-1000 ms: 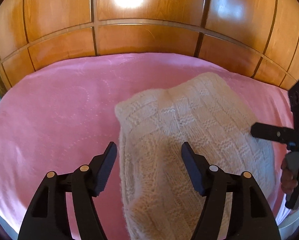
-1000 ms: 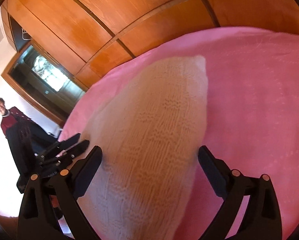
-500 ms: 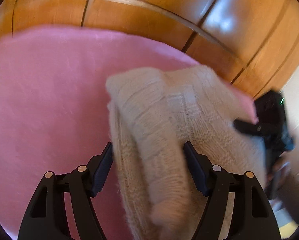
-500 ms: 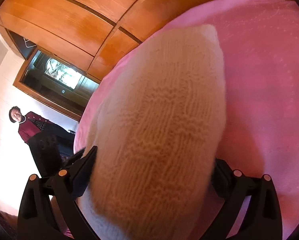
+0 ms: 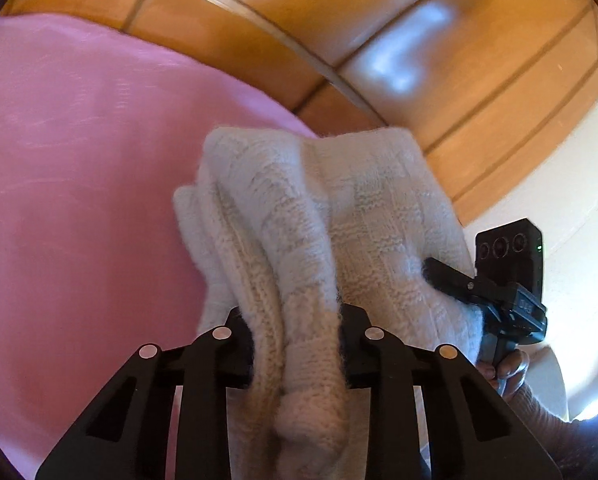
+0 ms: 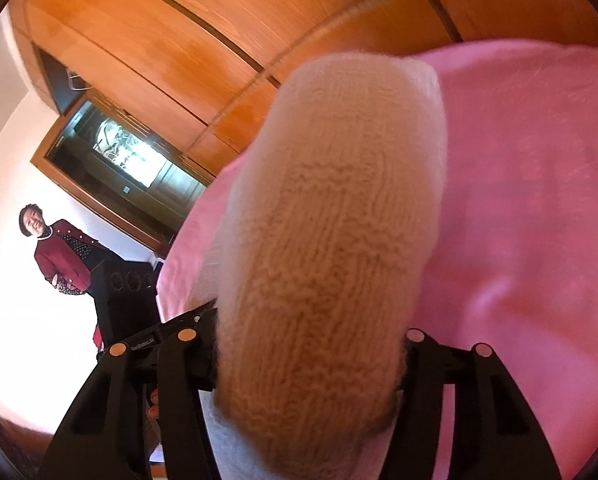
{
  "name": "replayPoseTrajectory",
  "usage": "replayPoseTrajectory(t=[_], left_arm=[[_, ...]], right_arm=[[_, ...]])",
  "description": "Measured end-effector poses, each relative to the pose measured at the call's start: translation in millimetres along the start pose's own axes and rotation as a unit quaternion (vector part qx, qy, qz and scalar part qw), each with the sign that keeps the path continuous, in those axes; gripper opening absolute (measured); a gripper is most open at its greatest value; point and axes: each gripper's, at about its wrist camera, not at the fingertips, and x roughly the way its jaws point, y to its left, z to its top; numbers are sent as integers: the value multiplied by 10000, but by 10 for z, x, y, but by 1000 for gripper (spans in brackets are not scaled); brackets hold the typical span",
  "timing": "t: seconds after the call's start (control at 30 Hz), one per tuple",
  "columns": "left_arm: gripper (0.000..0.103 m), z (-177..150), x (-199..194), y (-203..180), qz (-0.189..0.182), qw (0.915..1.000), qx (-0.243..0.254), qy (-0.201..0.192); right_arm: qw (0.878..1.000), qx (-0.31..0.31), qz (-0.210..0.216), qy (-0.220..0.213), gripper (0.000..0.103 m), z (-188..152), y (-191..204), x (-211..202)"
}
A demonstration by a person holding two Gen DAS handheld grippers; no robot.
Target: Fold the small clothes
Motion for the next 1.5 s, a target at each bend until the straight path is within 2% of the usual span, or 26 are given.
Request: replayPoseTrajectory(t=[0.17,0.3,0.4,0.5,0.57,0.6,0.67,0.7,0.73,0.77,0.8,0.83,0.9,0.93,1.0,1.07,1.17,1.3,1.4,1.5], left_arm=[[27,-6,503,-676,-479,9973,416,363],[27,86,1004,-1329,-766,9915,851,611],[27,210,1452,-1946,-794,9839,1400,775],[27,223,1785,-2372,-745,9765,1793,931],[27,179,2059,-2623,-665,9693,2111,1073],[27,127,2173,-2729,-591,9648,2296,1140],[27,-34,2545,-2869,-93,9512,2759,1379],[27,-102,2682,-2862,38,9473,2812,1537],[27,-223,2871,-2831,330,9396,2956,1696],[28,-312,2968,-2792,446,9373,3030,1665],[28,-323,2977,-2764,388,9421,2925,1591],[28,-300,2976,-2751,354,9460,2804,1591],[29,-232,2962,-2751,378,9511,2634,1568],[29,-254,2932,-2755,414,9498,2688,1547],[33,-313,2809,-2830,518,9461,2838,1476],[34,-311,2665,-2883,698,9459,2940,1181],[34,-412,2476,-2893,927,9426,3090,861],[34,-454,2485,-2905,1081,9403,3133,774],[34,-464,2500,-2910,1110,9417,3083,760],[34,-479,2492,-2904,1141,9391,3151,757]], right_arm=[[9973,-84,-458,-560,54,-144,-49,-737],[9897,34,-885,-1121,54,-213,-266,-1415],[9785,251,-1261,-1616,54,-291,-535,-1925],[9650,563,-1599,-2002,54,-409,-835,-2294],[9565,790,-1757,-2190,54,-525,-1023,-2462],[9502,901,-1976,-2236,54,-622,-1165,-2529],[9412,1345,-2218,-2164,55,-803,-1466,-2536],[9380,1572,-2279,-2083,56,-884,-1611,-2501],[9321,1812,-2484,-1913,57,-1012,-1806,-2426],[9297,1934,-2419,-1993,61,-1126,-1920,-2396],[9285,2116,-2128,-2187,64,-1204,-1987,-2415],[9276,2181,-2061,-2224,66,-1223,-2000,-2423],[9282,2112,-2119,-2211,73,-1218,-1994,-2434],[9286,2101,-2174,-2152,74,-1196,-1970,-2429],[9220,1984,-2595,-2078,86,-1129,-1797,-2422],[9095,1641,-3178,-2120,86,-1042,-1622,-2579],[8984,1103,-3664,-2154,74,-993,-1229,-2677],[8877,553,-4050,-2119,61,-1034,-863,-2652],[8816,489,-4237,-2021,57,-1011,-829,-2492],[8743,573,-4464,-1820,56,-981,-962,-2281]])
